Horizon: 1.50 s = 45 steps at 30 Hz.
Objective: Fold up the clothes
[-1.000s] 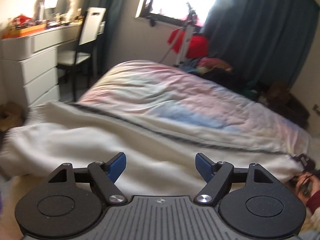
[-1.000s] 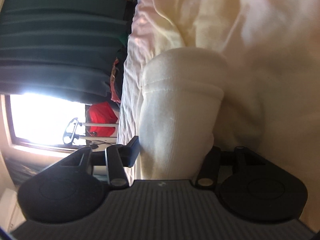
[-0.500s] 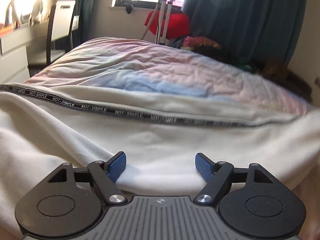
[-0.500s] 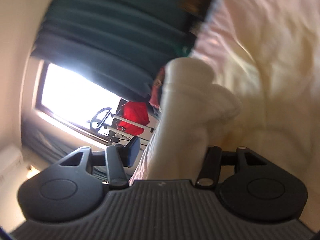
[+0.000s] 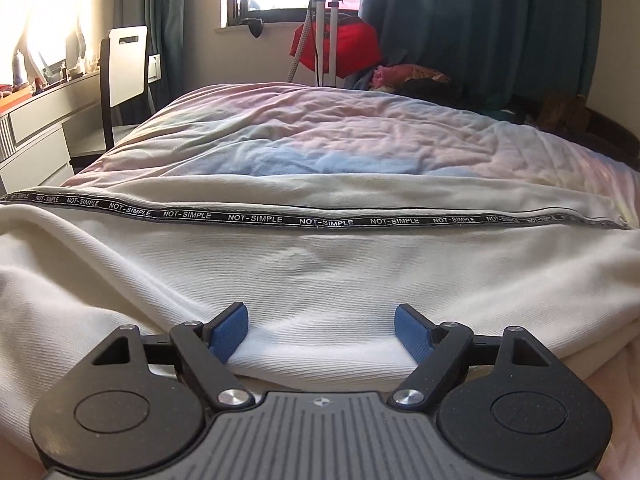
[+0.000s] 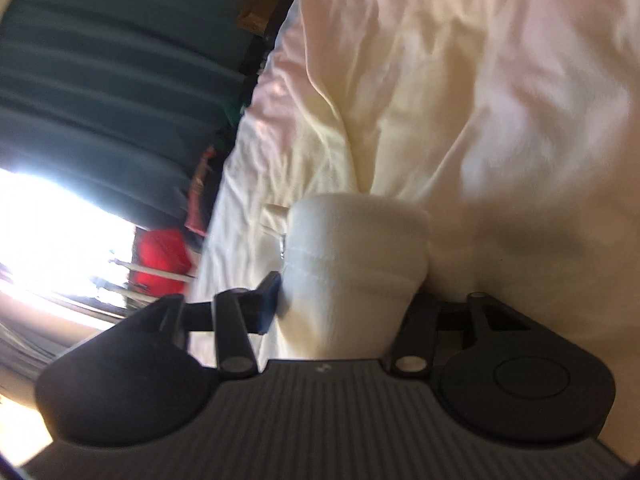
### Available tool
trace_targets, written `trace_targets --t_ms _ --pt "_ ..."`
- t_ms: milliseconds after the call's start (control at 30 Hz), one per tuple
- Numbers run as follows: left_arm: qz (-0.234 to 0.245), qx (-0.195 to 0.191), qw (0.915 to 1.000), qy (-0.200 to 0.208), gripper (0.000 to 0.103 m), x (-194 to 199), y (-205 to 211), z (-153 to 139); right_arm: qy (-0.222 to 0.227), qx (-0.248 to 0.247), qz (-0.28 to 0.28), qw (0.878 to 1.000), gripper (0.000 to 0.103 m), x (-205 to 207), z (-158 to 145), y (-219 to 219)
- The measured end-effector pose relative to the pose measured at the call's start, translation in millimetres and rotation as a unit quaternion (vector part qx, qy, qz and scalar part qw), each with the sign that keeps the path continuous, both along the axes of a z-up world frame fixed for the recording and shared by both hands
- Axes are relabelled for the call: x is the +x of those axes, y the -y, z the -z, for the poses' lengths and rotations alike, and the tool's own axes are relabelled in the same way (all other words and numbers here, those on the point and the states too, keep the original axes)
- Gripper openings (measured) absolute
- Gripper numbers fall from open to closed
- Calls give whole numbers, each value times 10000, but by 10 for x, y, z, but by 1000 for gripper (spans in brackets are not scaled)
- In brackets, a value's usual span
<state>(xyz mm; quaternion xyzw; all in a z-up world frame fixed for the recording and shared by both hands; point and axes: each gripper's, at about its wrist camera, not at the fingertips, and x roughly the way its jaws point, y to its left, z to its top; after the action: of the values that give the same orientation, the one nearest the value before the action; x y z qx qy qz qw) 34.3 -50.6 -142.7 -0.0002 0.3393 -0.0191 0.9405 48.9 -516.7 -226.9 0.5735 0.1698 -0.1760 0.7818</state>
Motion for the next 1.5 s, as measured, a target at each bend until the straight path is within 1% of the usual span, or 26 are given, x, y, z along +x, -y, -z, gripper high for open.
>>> trace_targets --t_ms 33,133,200,300,400,433,533,600,667,733,800,867,900,933,1000,1033,1100,1167,1233,1267,1300,1333,1367,1467,1500 --pt "-8 -9 10000 -1 82 3 -3 0 -140 -186 -34 9997 35 -22 -35 -25" --pt "27 38 10000 -7 83 0 10 0 -404 -646 -113 9970 25 71 -120 -63" --pt "60 52 10000 -15 84 -4 10 2 -471 -909 -103 9947 23 113 -191 -94" --pt "85 4 10000 -44 84 1 -5 -4 -445 -1327 -40 9901 22 137 -344 -205" --pt "101 -79 9999 -84 86 17 -24 -15 -186 -1632 21 9864 22 89 -539 -289" --pt "106 -108 9998 -98 88 23 -30 -19 -67 -1625 41 9867 22 -13 -590 -321" --pt "145 -73 9998 -87 90 30 -9 -3 272 -1708 86 9849 21 -29 -751 -414" --pt "159 -34 9998 -78 90 24 2 -7 362 -2072 -16 9776 21 7 -879 -542" --pt "165 -78 9998 -70 90 14 -11 -20 431 -2522 -166 9666 21 10 -1031 -712" --pt "130 -145 9998 -58 89 -3 -39 -41 479 -3249 -434 9435 21 23 -1213 -989" --pt "74 -225 9997 -39 88 -23 -74 -81 602 -3912 -743 9153 21 41 -1345 -1296" --pt "7 -337 9994 26 87 -49 -126 -156 766 -4401 -1066 8883 21 20 -1418 -1641" --pt "-12 -415 9991 87 84 -68 -162 -208 846 -4639 -1226 8733 21 9 -1455 -1814" --pt "-32 -510 9986 163 84 -90 -204 -269 925 -4855 -1389 8582 21 -5 -1478 -1989" --pt "-133 -770 9965 309 84 -134 -319 -403 1070 -5146 -1755 8324 21 -50 -1427 -2355" --pt "-190 -911 9950 367 84 -153 -386 -468 1109 -5224 -1983 8219 21 -61 -1360 -2537" --pt "-169 -1067 9930 483 84 -182 -491 -581 1016 -5361 -2513 7995 21 -32 -1150 -2888" --pt "-175 -1064 9925 576 84 -209 -564 -656 838 -5501 -3048 7730 21 13 -917 -3219" --pt "-213 -1093 9919 612 84 -236 -627 -694 401 -5663 -3624 7392 21 77 -653 -3493" --pt "-238 -1211 9907 572 84 -236 -667 -696 194 -5725 -3878 7222 21 106 -526 -3611" --pt "-263 -1353 9891 521 84 -231 -709 -694 63 -5770 -4012 7114 21 122 -429 -3653" --pt "-288 -1494 9872 470 84 -226 -750 -692 55 -5835 -4047 7041 21 119 -383 -3662" --pt "-307 -1667 9846 418 84 -217 -791 -686 79 -5845 -4051 7030 21 120 -384 -3648" --pt "-324 -2165 9752 330 84 -178 -893 -662 174 -5698 -3995 7179 21 108 -489 -3609" --pt "-332 -2274 9727 327 84 -155 -920 -656 290 -5732 -3958 7169 22 56 -552 -3668"
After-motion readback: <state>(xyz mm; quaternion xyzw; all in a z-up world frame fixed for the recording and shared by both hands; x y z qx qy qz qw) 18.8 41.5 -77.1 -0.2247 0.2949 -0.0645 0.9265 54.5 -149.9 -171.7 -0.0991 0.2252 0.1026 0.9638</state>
